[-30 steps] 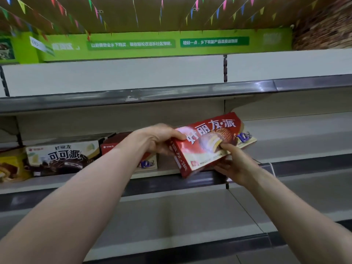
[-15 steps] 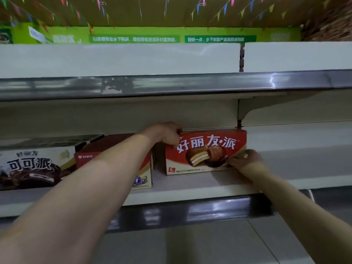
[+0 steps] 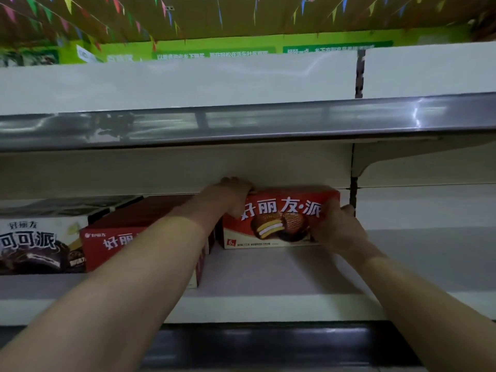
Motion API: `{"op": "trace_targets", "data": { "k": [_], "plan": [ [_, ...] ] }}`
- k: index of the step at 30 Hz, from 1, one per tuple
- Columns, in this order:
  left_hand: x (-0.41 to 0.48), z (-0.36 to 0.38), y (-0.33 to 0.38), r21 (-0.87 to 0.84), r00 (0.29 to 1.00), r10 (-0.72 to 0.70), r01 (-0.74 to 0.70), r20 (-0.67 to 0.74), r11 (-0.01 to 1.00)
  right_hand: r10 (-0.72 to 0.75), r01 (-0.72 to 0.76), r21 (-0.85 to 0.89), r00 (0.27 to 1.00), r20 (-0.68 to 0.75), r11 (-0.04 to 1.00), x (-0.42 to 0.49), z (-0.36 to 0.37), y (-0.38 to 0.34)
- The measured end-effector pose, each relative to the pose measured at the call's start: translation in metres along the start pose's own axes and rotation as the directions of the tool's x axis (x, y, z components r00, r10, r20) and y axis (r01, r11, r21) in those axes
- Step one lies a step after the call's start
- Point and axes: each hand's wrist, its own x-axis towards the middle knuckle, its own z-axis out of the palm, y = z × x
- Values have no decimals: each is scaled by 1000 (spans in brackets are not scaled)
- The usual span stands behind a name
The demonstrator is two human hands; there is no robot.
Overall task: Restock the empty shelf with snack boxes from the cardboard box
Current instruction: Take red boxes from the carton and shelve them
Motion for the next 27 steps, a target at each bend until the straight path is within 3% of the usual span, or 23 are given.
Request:
{"op": "trace_targets", "data": {
  "k": [5, 11, 18, 22, 27],
  "plan": [
    [14, 17, 3, 22, 993, -80, 82, -83, 996, 7, 4, -181, 998, 57, 984, 22, 2, -4],
    [8, 21, 14, 105, 981, -175, 184, -85, 977, -28, 57, -178, 986, 162, 982, 22, 10, 9],
    [1, 31, 35, 321, 937, -242, 317, -253, 892, -92, 122, -140, 975, 203, 983, 23, 12, 19],
    [0, 67, 43, 154, 868, -212, 309, -448, 939, -122, 164, -181, 967, 225, 970, 26, 14, 22],
    [-3, 73, 47, 81, 882, -199, 256, -426, 963, -120, 162, -164, 964, 239, 973, 32, 17, 24]
  ]
}}
